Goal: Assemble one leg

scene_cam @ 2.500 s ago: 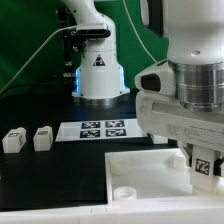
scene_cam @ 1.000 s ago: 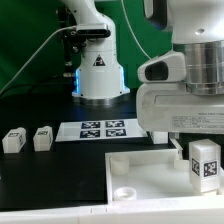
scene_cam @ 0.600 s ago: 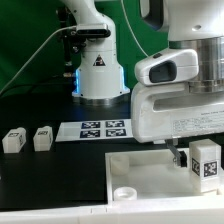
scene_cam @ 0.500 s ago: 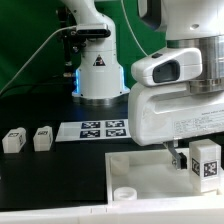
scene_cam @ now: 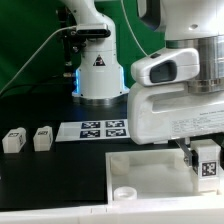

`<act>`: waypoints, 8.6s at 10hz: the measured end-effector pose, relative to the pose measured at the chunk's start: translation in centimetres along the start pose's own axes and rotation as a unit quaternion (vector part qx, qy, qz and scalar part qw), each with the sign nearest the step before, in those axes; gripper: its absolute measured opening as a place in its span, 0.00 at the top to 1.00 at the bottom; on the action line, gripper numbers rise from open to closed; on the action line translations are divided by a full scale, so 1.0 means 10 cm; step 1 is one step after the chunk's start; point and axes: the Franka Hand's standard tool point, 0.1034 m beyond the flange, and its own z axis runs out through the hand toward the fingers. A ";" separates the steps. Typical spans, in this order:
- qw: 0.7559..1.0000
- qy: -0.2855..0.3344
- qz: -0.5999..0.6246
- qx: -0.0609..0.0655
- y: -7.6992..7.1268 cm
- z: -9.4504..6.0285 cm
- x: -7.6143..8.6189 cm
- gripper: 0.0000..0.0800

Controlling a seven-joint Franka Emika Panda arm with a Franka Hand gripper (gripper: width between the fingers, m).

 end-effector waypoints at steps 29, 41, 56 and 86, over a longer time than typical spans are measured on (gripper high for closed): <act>0.999 0.011 0.040 -0.012 -0.07 0.00 -0.01 0.33; 0.688 -0.007 0.724 0.055 0.04 0.03 -0.07 0.62; 0.989 0.026 0.146 0.001 -0.13 0.03 -0.07 0.19; 0.825 0.008 0.563 0.050 -0.10 -0.04 -0.12 0.19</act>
Offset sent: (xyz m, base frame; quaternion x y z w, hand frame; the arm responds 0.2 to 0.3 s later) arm 0.0065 0.0043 -0.0135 0.0082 0.0001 0.2678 0.9635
